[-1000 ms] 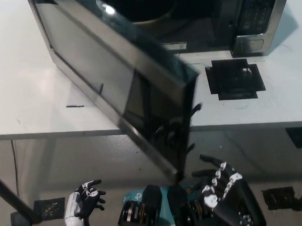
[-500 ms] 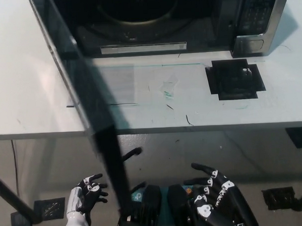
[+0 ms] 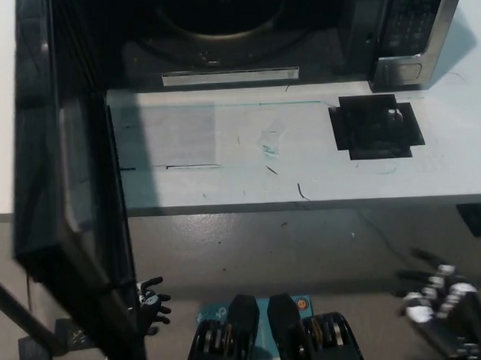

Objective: A microwave is kept infront of the robot with its door slightly ajar. The robot uses its right hand to push the door towards the left to open it.

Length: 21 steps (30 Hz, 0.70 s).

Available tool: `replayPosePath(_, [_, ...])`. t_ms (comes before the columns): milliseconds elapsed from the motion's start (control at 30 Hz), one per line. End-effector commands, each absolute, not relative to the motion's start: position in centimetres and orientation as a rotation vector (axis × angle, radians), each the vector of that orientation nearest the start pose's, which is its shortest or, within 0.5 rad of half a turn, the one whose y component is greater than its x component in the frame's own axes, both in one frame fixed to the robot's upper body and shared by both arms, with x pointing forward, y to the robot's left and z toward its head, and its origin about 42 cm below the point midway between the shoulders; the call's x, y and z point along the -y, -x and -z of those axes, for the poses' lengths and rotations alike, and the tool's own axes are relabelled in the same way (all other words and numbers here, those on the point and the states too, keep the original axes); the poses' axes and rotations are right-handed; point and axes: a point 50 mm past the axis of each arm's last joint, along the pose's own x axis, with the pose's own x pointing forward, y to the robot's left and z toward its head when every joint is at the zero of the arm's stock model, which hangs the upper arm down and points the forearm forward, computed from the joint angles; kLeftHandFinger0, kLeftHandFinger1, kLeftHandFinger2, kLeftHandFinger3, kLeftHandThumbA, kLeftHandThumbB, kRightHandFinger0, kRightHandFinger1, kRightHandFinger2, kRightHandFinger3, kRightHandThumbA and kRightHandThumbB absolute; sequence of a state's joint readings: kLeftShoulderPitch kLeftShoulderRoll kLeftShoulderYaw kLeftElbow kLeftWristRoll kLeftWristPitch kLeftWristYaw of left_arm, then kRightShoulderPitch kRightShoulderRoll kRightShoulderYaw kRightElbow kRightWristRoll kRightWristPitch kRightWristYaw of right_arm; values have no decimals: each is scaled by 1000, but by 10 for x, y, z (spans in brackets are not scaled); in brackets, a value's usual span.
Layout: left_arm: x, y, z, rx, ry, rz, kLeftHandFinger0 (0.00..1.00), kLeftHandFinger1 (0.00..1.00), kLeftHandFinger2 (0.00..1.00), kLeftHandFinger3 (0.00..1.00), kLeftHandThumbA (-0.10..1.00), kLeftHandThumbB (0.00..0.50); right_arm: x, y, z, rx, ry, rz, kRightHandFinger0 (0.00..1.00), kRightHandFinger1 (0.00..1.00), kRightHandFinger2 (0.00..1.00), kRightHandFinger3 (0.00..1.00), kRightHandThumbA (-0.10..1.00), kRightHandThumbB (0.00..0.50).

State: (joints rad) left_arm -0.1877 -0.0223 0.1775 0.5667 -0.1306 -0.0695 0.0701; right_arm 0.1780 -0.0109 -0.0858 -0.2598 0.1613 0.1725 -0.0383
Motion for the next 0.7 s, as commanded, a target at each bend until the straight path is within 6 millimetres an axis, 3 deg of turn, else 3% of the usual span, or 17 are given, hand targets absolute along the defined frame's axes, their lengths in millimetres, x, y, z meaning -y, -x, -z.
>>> replayPosePath(0, [-230, -328, -10, -265, 204, -215, 325, 318, 358, 526, 15, 118, 277, -228, -103, -7, -104, 292, 292, 463, 576, 800, 326, 186])
replayPosePath(133, [-231, -328, -10, -257, 189, -207, 328, 324, 362, 521, 34, 115, 295, -228, -75, -48, -97, 386, 307, 463, 568, 796, 271, 134])
replayPosePath(233, [-231, -331, -11, -254, 211, -202, 326, 320, 352, 508, 34, 126, 301, -230, -55, -91, -108, 436, 268, 421, 536, 758, 287, 224])
replayPosePath(300, [-231, -331, -11, -254, 214, -203, 339, 327, 351, 510, 30, 129, 301, -229, -43, -126, -108, 454, 285, 449, 551, 738, 311, 248])
replayPosePath(433, [-231, -331, -11, -251, 186, -202, 336, 325, 344, 517, 42, 122, 294, -229, -33, -153, -114, 485, 287, 453, 552, 720, 286, 220])
replayPosePath(533, [-231, -332, -12, -250, 191, -205, 331, 324, 349, 517, 49, 123, 289, -232, -33, -154, -115, 494, 280, 470, 556, 716, 280, 218])
replayPosePath(600, [-231, -332, -12, -250, 192, -204, 323, 319, 348, 509, 49, 116, 286, -233, -30, -153, -120, 493, 295, 472, 554, 736, 317, 242])
replayPosePath(667, [-231, -332, -11, -251, 196, -200, 328, 324, 343, 518, 26, 98, 281, -233, -27, -157, -149, 503, 302, 479, 558, 739, 278, 237])
